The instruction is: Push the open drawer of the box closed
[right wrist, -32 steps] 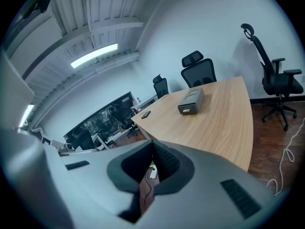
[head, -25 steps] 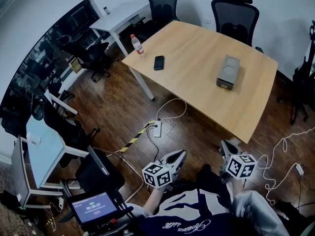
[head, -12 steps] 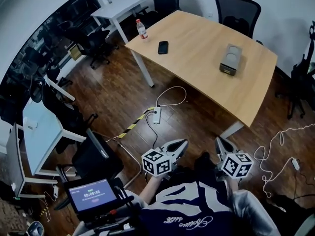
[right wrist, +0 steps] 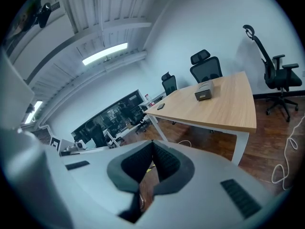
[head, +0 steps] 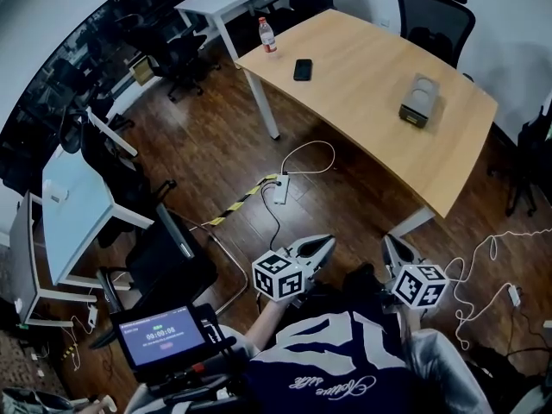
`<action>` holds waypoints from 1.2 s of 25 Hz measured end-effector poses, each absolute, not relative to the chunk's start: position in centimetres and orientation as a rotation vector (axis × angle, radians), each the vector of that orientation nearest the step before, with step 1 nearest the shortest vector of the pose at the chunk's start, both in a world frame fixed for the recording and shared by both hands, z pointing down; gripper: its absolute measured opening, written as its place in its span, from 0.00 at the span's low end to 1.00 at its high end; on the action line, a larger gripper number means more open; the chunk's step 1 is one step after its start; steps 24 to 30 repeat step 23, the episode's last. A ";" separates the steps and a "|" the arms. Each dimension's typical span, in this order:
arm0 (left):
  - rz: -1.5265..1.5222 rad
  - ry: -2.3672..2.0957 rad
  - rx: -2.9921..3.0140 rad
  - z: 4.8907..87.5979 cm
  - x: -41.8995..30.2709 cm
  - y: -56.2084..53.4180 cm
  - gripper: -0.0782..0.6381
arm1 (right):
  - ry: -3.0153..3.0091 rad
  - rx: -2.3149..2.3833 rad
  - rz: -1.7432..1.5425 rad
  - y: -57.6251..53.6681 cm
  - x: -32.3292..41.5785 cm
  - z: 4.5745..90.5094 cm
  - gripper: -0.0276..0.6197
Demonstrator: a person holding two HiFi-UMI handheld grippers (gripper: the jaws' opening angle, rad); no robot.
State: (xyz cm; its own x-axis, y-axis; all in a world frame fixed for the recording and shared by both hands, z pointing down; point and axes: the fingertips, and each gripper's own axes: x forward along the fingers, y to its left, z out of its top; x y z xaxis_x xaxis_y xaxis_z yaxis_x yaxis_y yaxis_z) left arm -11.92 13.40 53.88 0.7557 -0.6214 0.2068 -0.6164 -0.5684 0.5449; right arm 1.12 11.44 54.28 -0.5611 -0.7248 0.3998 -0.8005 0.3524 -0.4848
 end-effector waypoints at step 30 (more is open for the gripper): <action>-0.020 -0.930 2.339 53.3 -12.0 13.2 0.11 | -2.470 1.420 0.987 12.2 1.8 54.2 0.04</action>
